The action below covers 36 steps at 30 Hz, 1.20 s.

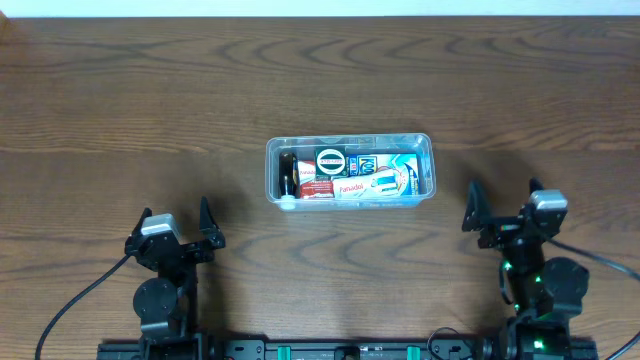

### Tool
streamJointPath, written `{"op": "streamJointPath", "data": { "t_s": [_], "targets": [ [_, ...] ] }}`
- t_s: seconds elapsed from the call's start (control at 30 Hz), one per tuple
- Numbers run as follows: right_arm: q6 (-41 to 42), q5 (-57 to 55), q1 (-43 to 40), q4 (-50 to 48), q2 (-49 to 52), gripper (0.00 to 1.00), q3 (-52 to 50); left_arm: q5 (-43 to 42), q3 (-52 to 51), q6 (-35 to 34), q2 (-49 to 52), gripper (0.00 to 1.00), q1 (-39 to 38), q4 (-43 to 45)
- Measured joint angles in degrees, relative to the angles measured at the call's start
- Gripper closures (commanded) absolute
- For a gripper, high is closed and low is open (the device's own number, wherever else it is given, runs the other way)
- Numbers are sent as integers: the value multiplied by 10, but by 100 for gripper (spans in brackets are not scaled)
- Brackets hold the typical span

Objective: Pack container

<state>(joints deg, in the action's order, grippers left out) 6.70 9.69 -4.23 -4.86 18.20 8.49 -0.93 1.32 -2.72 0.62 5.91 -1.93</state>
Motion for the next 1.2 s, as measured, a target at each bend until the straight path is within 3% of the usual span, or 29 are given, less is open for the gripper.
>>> {"op": "streamJointPath", "data": {
  "t_s": [0.37, 0.8, 1.2],
  "targets": [
    [-3, -7, 0, -1, -72, 1, -71, 0, 0, 0, 0, 2, 0, 0],
    [-25, -15, 0, 81, -169, 1, -81, 0, 0, 0, 0, 2, 0, 0],
    [-35, -16, 0, 81, -175, 1, -81, 0, 0, 0, 0, 2, 0, 0]
  ]
}}
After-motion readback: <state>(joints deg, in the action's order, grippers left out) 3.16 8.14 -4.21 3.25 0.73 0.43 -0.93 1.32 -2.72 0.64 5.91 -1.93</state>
